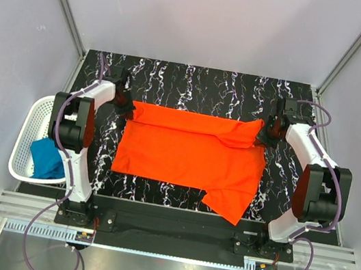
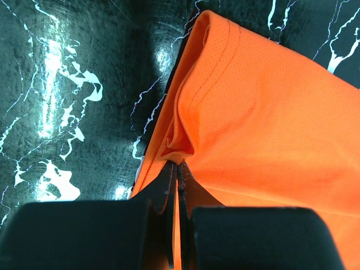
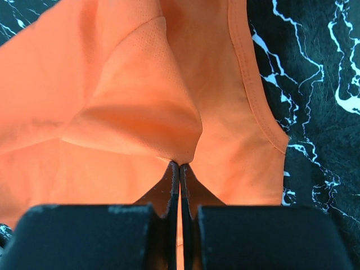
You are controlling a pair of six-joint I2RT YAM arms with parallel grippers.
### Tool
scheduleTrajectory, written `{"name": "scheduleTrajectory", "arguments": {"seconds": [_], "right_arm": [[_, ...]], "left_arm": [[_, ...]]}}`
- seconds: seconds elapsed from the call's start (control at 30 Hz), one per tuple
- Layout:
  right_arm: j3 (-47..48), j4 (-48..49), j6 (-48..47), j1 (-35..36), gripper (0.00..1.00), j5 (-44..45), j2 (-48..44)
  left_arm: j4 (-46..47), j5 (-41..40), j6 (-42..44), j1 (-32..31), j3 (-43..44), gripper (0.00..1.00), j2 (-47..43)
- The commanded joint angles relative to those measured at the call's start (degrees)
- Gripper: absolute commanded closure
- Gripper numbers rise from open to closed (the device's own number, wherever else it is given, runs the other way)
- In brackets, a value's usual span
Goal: Fold and stack the t-shirts
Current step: Fold the tshirt
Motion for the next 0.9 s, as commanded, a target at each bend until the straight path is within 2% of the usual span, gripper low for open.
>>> {"name": "scheduleTrajectory", "arguments": {"seconds": [0.0,0.4,0.67,0.73,0.8,0.83,0.87], "right_arm": [[-0.15,0.22,-0.48,-0.46,1.00,-1.18,-0.18],[-0.67,-0.04,-0.30,-0.63,1.00,0.14,0.88],[-5.41,-1.71,3.91,-0.81,0.99,0.85,1.14],[-6.82,-1.63,5.23,-1.59,0.87,-1.16,1.93],[-7.61,-2.41,5.68,-4.65,0.81,-6.07,2.38],[-7.09,-3.38,4.55,-5.46,0.65,-5.92,1.68],[-6.22,-5.21,3.66,-5.82,0.56,-4.62,0.45]], "left_arm": [[0.42,-0.57,1.07,0.13,0.99,1.00,0.02],[0.51,-0.74,1.16,0.13,0.38,1.00,0.29],[0.42,-1.10,1.33,0.22,0.11,0.94,-0.24],[0.42,-1.27,1.33,0.13,-0.15,0.87,-0.94],[-0.02,-1.10,1.07,0.13,-0.15,0.84,-2.16],[-0.63,-1.10,0.98,0.13,0.11,0.79,-2.78],[-1.33,-1.01,0.89,0.13,0.46,0.75,-3.40]]}}
